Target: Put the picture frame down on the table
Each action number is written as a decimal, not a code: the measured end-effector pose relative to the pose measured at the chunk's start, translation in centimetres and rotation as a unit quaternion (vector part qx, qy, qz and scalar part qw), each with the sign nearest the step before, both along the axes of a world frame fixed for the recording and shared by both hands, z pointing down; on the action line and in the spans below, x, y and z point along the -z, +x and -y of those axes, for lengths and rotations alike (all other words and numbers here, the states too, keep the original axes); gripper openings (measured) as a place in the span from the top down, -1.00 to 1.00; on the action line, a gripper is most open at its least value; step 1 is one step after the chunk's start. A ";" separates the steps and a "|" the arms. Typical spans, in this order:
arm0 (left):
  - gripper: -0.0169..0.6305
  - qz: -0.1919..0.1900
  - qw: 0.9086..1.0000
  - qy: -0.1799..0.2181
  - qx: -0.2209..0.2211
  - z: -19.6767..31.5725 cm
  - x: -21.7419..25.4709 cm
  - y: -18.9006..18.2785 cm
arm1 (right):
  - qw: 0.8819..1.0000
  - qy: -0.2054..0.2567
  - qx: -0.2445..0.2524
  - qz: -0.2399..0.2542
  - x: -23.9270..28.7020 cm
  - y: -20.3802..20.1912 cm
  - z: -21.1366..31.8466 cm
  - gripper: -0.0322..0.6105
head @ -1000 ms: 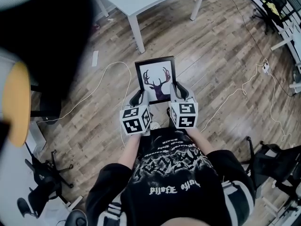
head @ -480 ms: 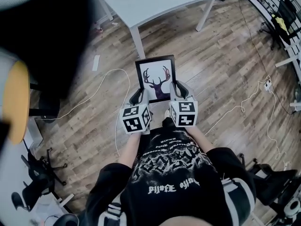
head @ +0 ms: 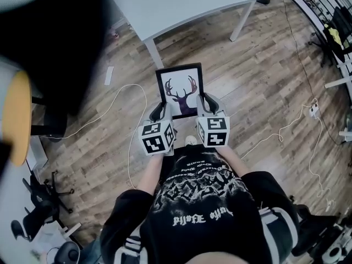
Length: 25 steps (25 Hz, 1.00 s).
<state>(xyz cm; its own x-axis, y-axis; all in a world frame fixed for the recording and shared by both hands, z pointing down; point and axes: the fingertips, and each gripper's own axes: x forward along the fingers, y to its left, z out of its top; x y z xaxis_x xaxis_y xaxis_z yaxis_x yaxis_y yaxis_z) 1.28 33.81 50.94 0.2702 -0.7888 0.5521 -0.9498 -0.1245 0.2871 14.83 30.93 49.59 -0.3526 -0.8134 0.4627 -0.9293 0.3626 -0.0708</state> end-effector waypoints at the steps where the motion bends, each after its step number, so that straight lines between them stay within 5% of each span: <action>1: 0.69 -0.001 1.000 0.000 0.001 0.5 -0.1 0.5 | 1.000 -0.001 0.001 -0.001 -0.1 0.5 0.5 0.69; 12: 0.69 0.003 1.000 -0.014 0.000 4.0 -0.6 2.1 | 1.000 -0.016 0.003 -0.001 -0.7 2.1 4.0 0.69; 25: 0.69 -0.004 0.999 -0.016 -0.030 14.2 -1.8 -2.6 | 0.999 -0.021 -0.027 -0.004 -1.7 -2.4 12.9 0.69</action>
